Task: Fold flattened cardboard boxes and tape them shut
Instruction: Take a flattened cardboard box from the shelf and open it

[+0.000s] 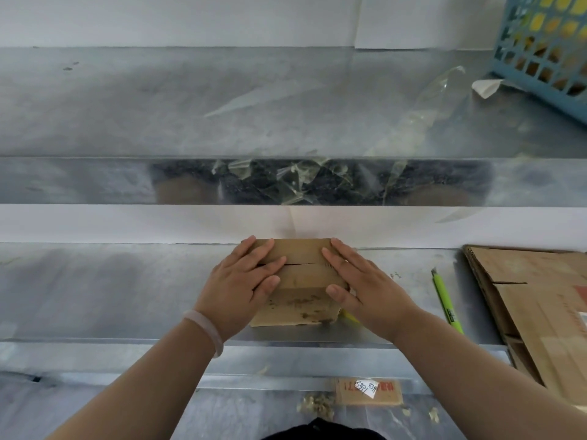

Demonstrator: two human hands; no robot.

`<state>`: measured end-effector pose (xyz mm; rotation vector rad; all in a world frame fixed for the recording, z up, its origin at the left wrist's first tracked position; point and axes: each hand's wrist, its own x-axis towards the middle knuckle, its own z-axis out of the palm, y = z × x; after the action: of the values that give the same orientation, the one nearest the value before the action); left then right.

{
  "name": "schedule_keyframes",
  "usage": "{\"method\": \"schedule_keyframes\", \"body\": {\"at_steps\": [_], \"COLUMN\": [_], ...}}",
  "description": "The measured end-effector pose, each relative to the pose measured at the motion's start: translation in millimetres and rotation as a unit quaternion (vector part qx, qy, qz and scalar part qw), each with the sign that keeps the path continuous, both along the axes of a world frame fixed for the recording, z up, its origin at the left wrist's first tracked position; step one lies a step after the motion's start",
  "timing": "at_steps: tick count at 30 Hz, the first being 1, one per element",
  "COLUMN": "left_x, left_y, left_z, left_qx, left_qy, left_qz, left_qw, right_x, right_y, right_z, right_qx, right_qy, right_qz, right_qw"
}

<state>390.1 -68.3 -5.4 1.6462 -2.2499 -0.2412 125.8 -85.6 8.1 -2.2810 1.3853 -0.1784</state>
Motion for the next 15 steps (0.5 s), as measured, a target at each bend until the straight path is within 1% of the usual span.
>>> {"method": "schedule_keyframes", "body": {"at_steps": [2, 4, 5, 6, 8, 10, 11, 13, 15], "left_x": [2, 4, 5, 5, 4, 1, 1, -2, -3], "left_y": [-1, -1, -1, 0, 1, 1, 1, 1, 1], "left_z": [0, -2, -2, -2, 0, 3, 5, 5, 4], "left_qx": [-0.008, -0.011, -0.013, -0.018, -0.035, -0.05, -0.052, -0.05, -0.046], "left_qy": [-0.002, -0.004, -0.008, -0.017, -0.039, -0.049, -0.049, -0.049, -0.04], "left_qz": [0.006, 0.012, 0.015, 0.015, 0.012, 0.01, 0.009, 0.006, 0.0], "left_qw": [1.0, 1.0, 1.0, 1.0, 0.999, 0.998, 0.997, 0.998, 0.998], "right_x": [-12, -28, -35, -42, -48, -50, -49, -48, -48], "right_y": [1, 5, 7, 9, 13, 18, 19, 18, 18], "right_z": [-8, -23, -31, -38, -50, -60, -63, -65, -62], "right_qx": [-0.003, -0.03, -0.044, -0.046, -0.013, 0.019, 0.014, -0.022, -0.056], "right_qy": [-0.039, -0.081, -0.07, -0.027, 0.087, 0.166, 0.18, 0.175, 0.129], "right_qz": [-0.028, -0.117, -0.152, -0.158, -0.109, -0.061, -0.053, -0.057, -0.079], "right_qw": [0.999, 0.989, 0.985, 0.986, 0.99, 0.984, 0.982, 0.983, 0.987]}}
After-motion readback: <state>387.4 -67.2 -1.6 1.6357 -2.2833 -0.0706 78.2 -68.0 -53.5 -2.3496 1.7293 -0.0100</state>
